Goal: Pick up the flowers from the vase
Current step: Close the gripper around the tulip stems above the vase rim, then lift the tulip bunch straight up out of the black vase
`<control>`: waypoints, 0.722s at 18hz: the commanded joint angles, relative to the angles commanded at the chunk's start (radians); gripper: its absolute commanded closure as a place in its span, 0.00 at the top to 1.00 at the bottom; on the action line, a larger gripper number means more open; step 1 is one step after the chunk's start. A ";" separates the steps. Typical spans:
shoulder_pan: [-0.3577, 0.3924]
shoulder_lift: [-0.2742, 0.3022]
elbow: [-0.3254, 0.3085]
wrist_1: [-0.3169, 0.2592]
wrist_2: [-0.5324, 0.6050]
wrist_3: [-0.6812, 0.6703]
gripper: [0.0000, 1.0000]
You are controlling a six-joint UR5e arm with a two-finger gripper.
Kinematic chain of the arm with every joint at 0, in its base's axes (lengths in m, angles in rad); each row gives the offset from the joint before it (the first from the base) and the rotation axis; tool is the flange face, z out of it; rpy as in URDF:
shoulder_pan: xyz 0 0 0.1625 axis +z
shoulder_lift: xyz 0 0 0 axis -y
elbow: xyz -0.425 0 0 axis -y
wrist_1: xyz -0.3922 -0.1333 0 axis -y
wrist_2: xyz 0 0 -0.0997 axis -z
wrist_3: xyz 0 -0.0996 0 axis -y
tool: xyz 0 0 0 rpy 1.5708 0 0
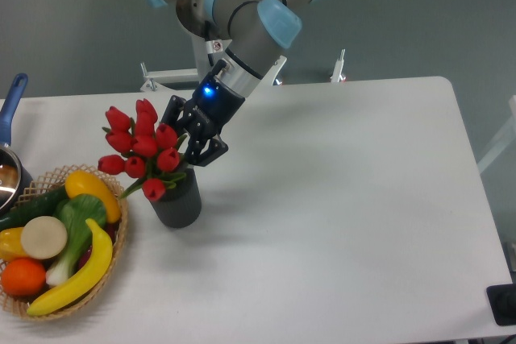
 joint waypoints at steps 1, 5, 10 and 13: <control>0.000 0.011 -0.002 0.000 -0.002 -0.003 0.00; 0.006 0.047 -0.026 -0.002 -0.003 -0.006 0.00; 0.023 0.100 -0.026 -0.002 -0.014 -0.049 0.00; 0.054 0.132 0.006 -0.003 -0.063 -0.144 0.00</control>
